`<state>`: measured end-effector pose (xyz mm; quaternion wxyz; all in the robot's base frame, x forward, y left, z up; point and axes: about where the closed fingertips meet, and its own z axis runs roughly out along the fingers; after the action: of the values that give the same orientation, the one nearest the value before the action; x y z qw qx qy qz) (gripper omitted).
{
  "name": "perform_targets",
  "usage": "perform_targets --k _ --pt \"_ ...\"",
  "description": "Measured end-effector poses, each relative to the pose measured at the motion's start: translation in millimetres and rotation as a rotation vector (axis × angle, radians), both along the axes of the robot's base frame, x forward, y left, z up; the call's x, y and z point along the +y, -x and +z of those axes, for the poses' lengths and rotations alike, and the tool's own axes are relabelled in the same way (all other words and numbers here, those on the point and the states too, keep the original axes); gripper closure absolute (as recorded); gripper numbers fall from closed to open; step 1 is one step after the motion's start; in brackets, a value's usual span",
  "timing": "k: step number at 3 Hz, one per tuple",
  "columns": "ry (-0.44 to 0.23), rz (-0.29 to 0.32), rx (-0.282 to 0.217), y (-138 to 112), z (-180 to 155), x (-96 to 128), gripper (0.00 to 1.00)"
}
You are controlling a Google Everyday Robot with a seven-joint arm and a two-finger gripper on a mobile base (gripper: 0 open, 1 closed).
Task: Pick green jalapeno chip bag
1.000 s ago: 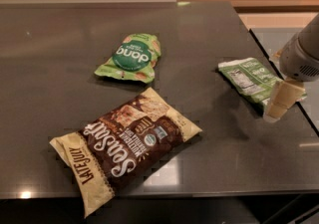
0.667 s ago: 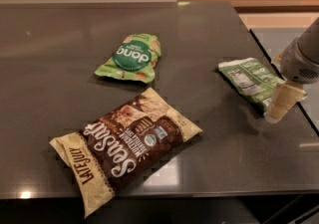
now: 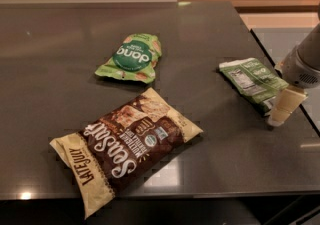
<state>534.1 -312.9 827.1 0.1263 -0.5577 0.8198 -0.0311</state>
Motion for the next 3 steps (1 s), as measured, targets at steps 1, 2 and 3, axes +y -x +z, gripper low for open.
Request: perform_targets --k 1,2,3 --pt "0.007 -0.009 0.025 -1.9 -5.4 -4.2 0.18" --pt "-0.004 -0.020 0.034 -3.0 -5.5 -6.1 0.41" --pt "-0.004 -0.020 0.034 -3.0 -0.1 -6.1 0.65"
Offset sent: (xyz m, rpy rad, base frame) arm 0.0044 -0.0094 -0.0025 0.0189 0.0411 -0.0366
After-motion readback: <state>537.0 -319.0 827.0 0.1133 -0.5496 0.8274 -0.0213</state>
